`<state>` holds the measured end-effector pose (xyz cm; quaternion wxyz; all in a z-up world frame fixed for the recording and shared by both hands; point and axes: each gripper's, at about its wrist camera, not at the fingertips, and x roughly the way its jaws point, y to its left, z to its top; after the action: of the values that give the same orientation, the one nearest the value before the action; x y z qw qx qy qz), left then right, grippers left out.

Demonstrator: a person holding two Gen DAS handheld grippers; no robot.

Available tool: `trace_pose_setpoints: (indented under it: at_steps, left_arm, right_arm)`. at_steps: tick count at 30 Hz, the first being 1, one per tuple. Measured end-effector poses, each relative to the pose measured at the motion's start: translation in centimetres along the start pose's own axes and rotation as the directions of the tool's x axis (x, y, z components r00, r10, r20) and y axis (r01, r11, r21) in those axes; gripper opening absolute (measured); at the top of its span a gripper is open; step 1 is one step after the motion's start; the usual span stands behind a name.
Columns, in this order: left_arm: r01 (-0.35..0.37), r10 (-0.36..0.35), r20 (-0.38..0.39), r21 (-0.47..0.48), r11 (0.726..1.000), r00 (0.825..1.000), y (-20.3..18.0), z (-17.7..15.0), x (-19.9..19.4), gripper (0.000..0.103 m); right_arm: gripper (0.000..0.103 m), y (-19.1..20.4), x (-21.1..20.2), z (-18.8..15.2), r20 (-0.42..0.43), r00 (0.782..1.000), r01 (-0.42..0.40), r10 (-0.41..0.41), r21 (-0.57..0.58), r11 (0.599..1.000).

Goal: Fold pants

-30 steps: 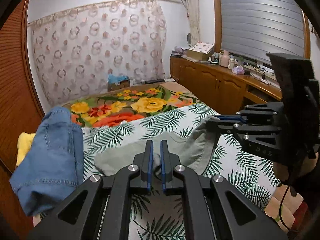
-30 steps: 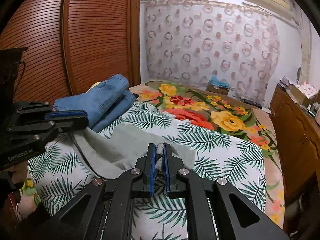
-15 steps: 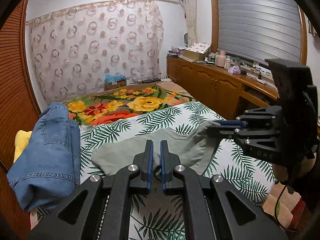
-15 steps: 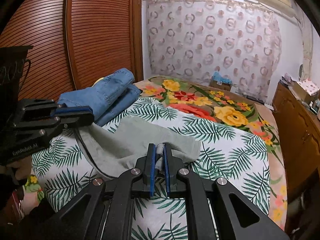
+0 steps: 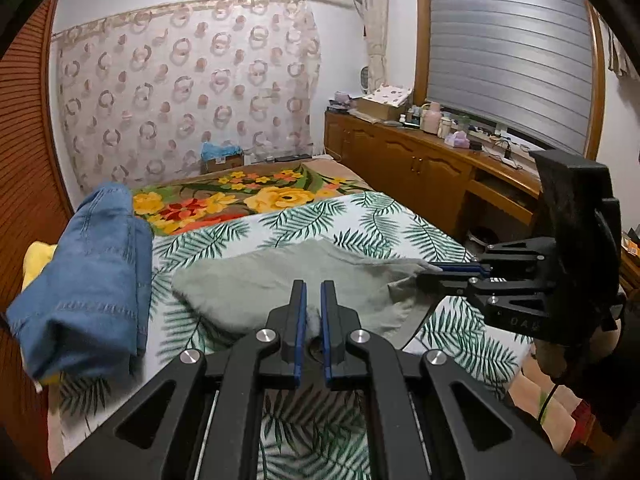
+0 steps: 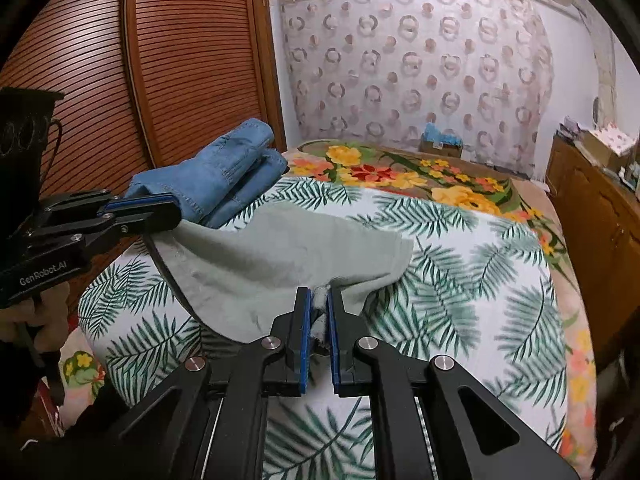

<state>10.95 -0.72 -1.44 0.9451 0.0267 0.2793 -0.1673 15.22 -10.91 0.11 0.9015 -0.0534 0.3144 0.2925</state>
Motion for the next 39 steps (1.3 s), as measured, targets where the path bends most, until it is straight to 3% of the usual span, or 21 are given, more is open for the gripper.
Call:
trace_pose_setpoints:
  at_steps: [6,14,17,19,21,27,34,39]
  left_arm:
    - [0.018,-0.018,0.016,-0.025,1.0,1.0,-0.6,-2.1,-2.2,0.007]
    - [-0.022,0.013,-0.099,-0.094,0.995,0.995,1.4,-5.6,1.2,0.008]
    - [-0.042,0.025,-0.148,-0.112,0.993,0.989,1.9,-7.0,2.6,0.022]
    - [-0.028,0.005,-0.164,-0.134,0.991,0.986,2.2,-7.9,3.2,0.041]
    - [-0.024,-0.003,-0.181,-0.151,0.988,0.983,2.4,-8.7,3.8,0.049]
    - [-0.072,0.038,-0.204,-0.16,0.985,0.978,2.0,-10.3,3.8,0.049]
    - [-0.044,0.004,-0.222,-0.173,0.984,0.975,0.9,-11.6,3.8,0.048]
    - [-0.054,0.018,-0.223,-0.157,0.986,0.975,0.1,-12.2,4.2,0.047]
  right_arm:
    - [0.008,0.6,-1.0,-2.2,-0.012,0.999,-0.033,0.034,0.031,0.999]
    - [0.008,-0.6,0.6,-3.6,-0.076,0.997,0.031,-0.029,0.031,0.999]
    - [0.008,-1.1,1.5,-4.1,-0.1,0.995,0.029,-0.023,0.051,0.998]
    - [0.008,-1.2,2.0,-4.5,-0.109,0.994,0.032,-0.026,0.052,0.998]
    - [0.008,-0.9,2.3,-4.8,-0.112,0.993,0.035,-0.029,0.049,0.998]
    - [0.008,-0.8,2.0,-5.6,-0.095,0.995,0.04,-0.034,0.059,0.997]
    - [0.008,-0.6,1.9,-6.4,-0.093,0.995,0.048,-0.043,0.057,0.997]
    - [0.008,-0.9,2.0,-6.8,-0.095,0.995,0.043,-0.037,0.072,0.996]
